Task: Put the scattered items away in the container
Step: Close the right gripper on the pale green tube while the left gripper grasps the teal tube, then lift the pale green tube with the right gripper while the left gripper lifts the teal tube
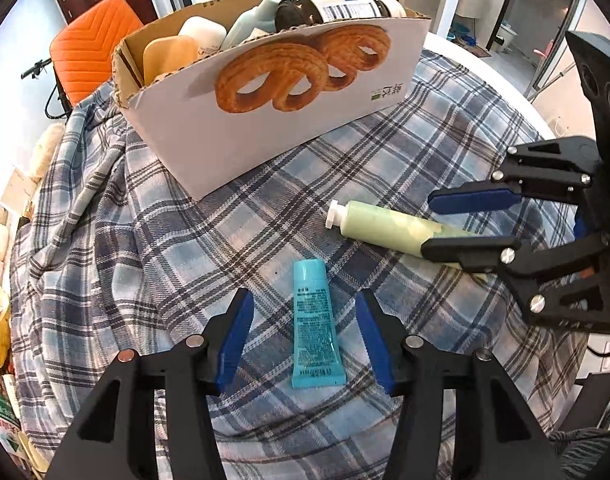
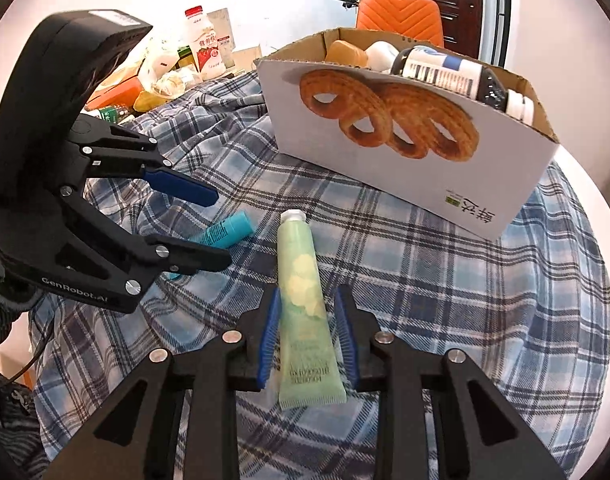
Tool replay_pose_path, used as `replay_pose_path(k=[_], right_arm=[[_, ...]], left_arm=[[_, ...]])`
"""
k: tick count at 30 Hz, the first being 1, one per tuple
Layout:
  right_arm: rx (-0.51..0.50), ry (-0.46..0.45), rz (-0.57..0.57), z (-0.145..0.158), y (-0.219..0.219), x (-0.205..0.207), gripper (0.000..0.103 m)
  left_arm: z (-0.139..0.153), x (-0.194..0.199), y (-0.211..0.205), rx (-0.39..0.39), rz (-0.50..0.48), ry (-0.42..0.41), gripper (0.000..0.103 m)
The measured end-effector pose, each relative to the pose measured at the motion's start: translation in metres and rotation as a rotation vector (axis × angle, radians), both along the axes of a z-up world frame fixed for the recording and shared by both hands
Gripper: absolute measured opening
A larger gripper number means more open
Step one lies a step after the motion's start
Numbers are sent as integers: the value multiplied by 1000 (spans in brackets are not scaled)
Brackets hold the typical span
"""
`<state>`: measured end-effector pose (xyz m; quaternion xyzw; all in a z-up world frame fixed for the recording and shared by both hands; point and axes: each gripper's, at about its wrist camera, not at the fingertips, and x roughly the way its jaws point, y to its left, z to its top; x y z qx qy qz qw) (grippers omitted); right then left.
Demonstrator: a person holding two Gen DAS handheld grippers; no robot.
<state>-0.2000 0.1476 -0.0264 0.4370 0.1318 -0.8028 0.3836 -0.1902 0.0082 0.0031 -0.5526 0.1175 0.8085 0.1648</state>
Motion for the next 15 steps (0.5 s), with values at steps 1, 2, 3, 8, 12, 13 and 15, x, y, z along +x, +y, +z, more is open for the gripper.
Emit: replay_pose_path(k=[1,2,3,8,12,13,15], right_arm=[[0,-3,5,-1,-2,0,27],[2,-3,8,-2,-3,0,27],[7,2,12,-3,-5,1,27],[44,30,36,-7,-12,6,27],[63,53,40,-8,-16,8,27],[63,52,38,-8,-17,8,27],[57,42,28,-7,-18,6,27]], left_arm=[[-3,-3,5,1,1,-1,56],[-5,-4,8,0,2,-2,56],[-10,-7,17,-2,3,-2,55],[-19,-10,28,-8,-7,-16,22],[-20,-12,33,-19,-17,-3,22],[-22,-15,37,-19,-17,-2,22],[-23,-20,41,-17,-10,0,22]])
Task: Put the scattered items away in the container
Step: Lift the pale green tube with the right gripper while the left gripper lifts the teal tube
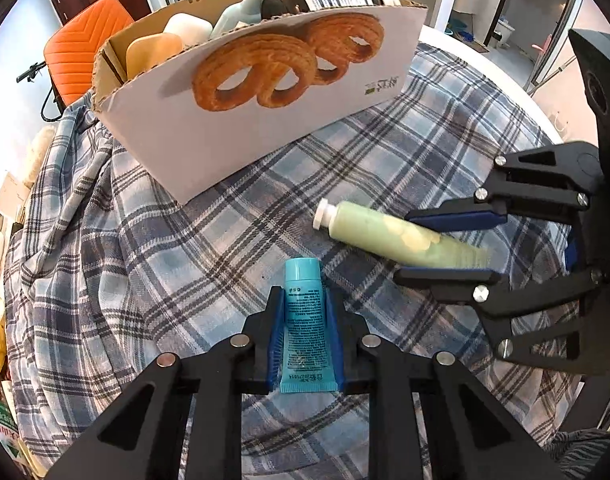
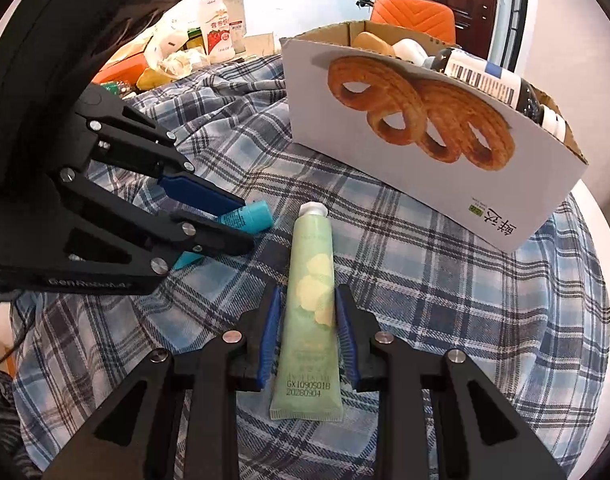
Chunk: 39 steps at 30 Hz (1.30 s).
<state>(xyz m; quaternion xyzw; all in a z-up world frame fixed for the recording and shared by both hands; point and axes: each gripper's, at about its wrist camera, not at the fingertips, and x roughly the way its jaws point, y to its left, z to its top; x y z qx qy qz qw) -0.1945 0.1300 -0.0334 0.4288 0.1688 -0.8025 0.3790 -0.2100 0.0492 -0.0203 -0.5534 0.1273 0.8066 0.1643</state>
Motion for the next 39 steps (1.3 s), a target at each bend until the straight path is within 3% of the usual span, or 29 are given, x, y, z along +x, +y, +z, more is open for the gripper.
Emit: replay_pose_path(k=[11,19,20,21,25,35,39], right_arm=[[-3,6,-26,3,4,2,24],[-38,45,-53,30,15,0,23],[-42,51,-56,35,16,0,21],[-45,59,-58,39,17,-1,9],[-39,70,-56,54,19,-2,7],[-4,11,-60,18,15,-10,8],[2,10,-41,12,6,-17,17]], left_arm=[[2,1,3,-19,-4,-1,22],[34,5,0,-12,-12,43,22],[38,3,1,-11,-14,47,22],[42,2,2,-10,-17,49,22],[53,1,4,-8,-22,61,22],[44,4,2,-13,-22,36,22],[35,4,4,-18,-26,20,22]])
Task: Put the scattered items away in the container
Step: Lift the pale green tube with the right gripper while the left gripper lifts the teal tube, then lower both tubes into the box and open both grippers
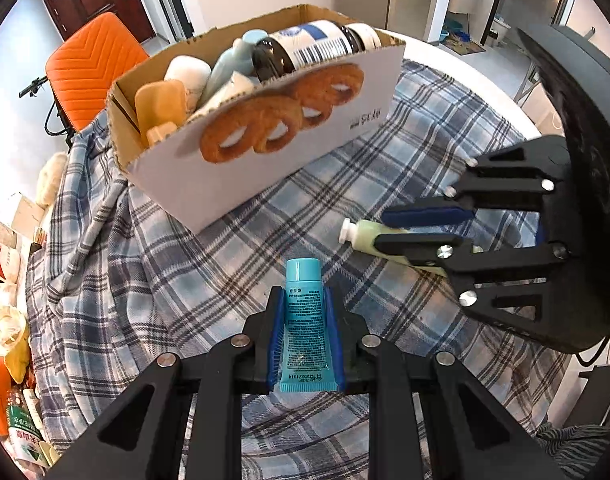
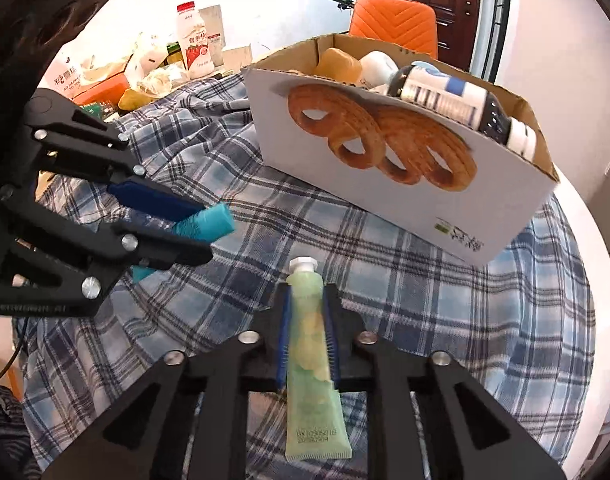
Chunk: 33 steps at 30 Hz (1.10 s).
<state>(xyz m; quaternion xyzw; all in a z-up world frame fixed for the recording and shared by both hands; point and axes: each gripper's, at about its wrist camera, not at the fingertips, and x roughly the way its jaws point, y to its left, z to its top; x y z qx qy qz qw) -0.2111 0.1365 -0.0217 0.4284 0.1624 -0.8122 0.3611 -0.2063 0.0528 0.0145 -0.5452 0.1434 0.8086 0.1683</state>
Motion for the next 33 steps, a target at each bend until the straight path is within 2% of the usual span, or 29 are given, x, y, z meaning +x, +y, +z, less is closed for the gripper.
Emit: replay_pose_path(k=[4,10,16,22,27,33], right_arm=[[-1,-30,4,-3,-3,-6,21],[11,-48,-7,-11,-2,-8,22],[33,-12,2,-11,-5,-2,21],[-5,-10,14,-1,1,6,21],[-8,11,13,19,1,9,21],[-51,63,-12,71,4,-4,21]], left_arm=[[-5,-2,-3,3,7,-11,22],[-9,-6,-2,18,8,-17,22],[-22,-13,1,-3,8,-37,22],[-31,-10,-6,-4,31,-42,22],[-7,-9,-7,-15,36,-1,22],[46,-19,-1,-16,31,89,22]])
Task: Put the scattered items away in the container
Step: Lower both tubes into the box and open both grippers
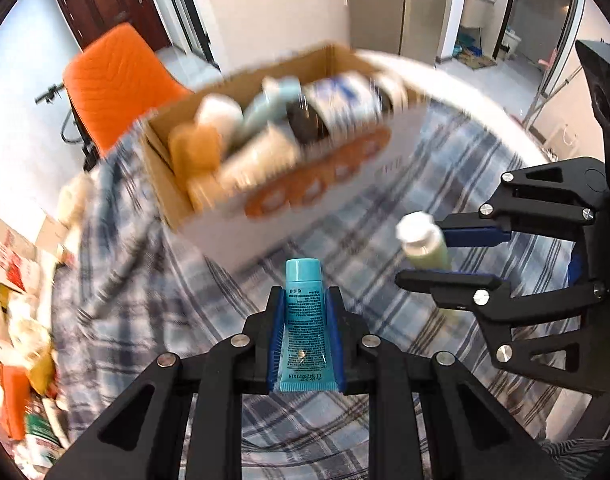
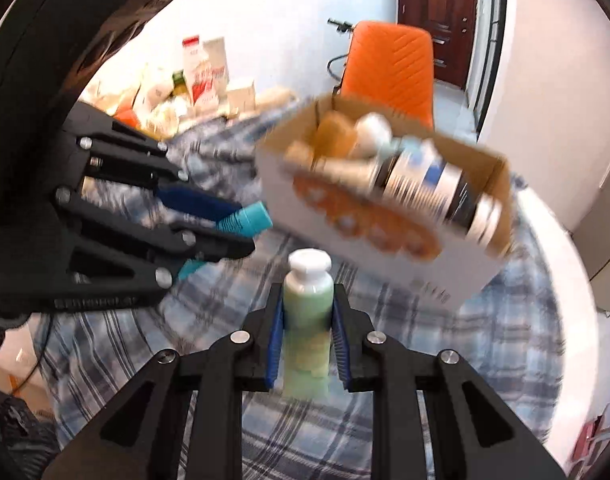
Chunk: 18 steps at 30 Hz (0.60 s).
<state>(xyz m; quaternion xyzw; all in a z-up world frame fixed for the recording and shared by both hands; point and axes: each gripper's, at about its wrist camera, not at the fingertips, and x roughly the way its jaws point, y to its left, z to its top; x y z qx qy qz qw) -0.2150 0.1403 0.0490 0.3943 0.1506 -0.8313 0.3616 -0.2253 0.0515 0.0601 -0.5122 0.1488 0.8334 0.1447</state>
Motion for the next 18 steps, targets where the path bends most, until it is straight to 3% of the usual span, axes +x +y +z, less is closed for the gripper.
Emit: replay_pose_path(k=[4,9,13,18], right_arm=[[1,48,-12,37,-5,-22,21],[-40,65,-53,67,-7,-58,21],[-65,69,-69,75,-11,-77,21],[-40,81,-69,62,-23,-92,21]], left_arm=[[29,-13,5,-12,0,46,22],[52,-38,-3,44,40,68,22],[57,-58,-7,61,57,66,22],[53,-78,-8,68,64,58,22]])
